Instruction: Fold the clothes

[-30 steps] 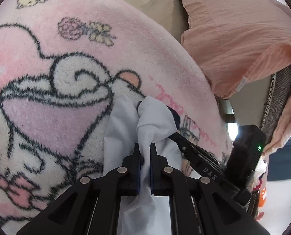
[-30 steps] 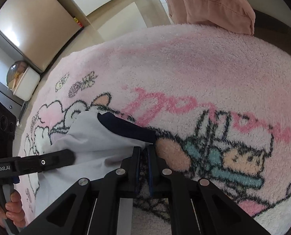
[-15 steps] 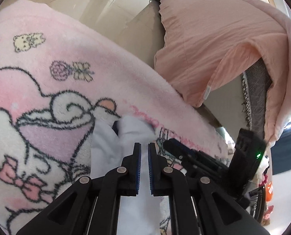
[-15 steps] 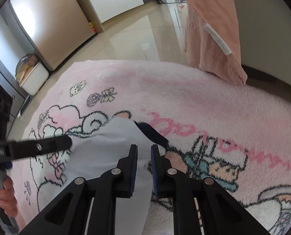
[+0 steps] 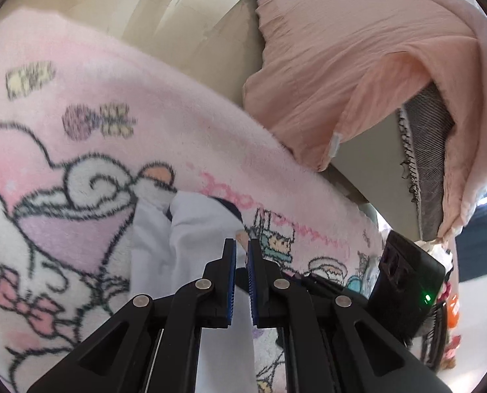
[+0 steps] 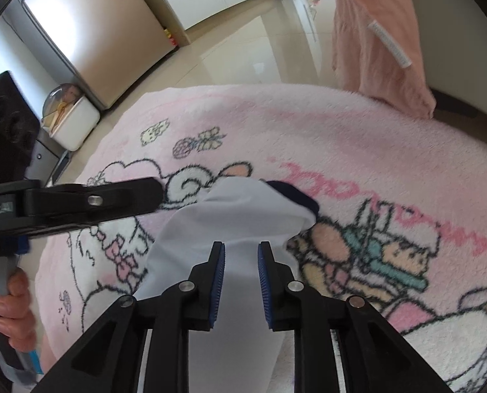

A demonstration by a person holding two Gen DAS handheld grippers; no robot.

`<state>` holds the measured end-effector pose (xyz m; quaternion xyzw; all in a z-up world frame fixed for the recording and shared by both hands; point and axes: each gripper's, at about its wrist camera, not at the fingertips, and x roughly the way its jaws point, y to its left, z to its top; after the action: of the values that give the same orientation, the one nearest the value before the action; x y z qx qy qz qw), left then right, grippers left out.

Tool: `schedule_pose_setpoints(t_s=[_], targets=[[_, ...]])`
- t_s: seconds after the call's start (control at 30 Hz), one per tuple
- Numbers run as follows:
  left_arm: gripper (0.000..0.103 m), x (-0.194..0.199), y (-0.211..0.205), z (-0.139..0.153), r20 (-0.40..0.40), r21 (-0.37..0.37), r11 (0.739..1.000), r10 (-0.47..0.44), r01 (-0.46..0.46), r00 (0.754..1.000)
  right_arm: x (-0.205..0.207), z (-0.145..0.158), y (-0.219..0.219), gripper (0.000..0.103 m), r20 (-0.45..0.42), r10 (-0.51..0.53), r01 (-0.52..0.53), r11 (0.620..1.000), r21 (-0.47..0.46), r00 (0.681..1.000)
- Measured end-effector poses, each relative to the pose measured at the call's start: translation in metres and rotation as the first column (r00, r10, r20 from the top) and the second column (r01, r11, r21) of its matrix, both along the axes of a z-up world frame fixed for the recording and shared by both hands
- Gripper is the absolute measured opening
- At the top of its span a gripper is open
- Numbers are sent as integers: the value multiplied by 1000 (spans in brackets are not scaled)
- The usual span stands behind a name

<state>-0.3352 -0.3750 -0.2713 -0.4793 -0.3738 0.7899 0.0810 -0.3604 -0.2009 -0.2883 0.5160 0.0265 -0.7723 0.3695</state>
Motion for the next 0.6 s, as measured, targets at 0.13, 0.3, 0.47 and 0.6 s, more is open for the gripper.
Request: schedule_pose_setpoints(t_s=[0.13, 0.3, 0.47, 0.6], targets=[[6, -1, -4, -17, 29, 54, 998, 36, -38, 999, 0, -11, -2, 21, 36, 3, -2, 1000, -19, 999], [6, -2, -2, -17, 6, 89, 994, 57, -58, 998, 0, -27, -2, 22, 73, 6, -3, 999, -32, 997], [6, -9, 7, -6, -42, 115, 993, 20, -15, 999, 2, -36, -6, 23, 79, 6, -5, 1000, -24, 997], [6, -16, 14, -17, -1, 108, 994, 1, -1, 1000, 4, -39, -10, 24, 75, 5, -4, 1000, -9, 997]])
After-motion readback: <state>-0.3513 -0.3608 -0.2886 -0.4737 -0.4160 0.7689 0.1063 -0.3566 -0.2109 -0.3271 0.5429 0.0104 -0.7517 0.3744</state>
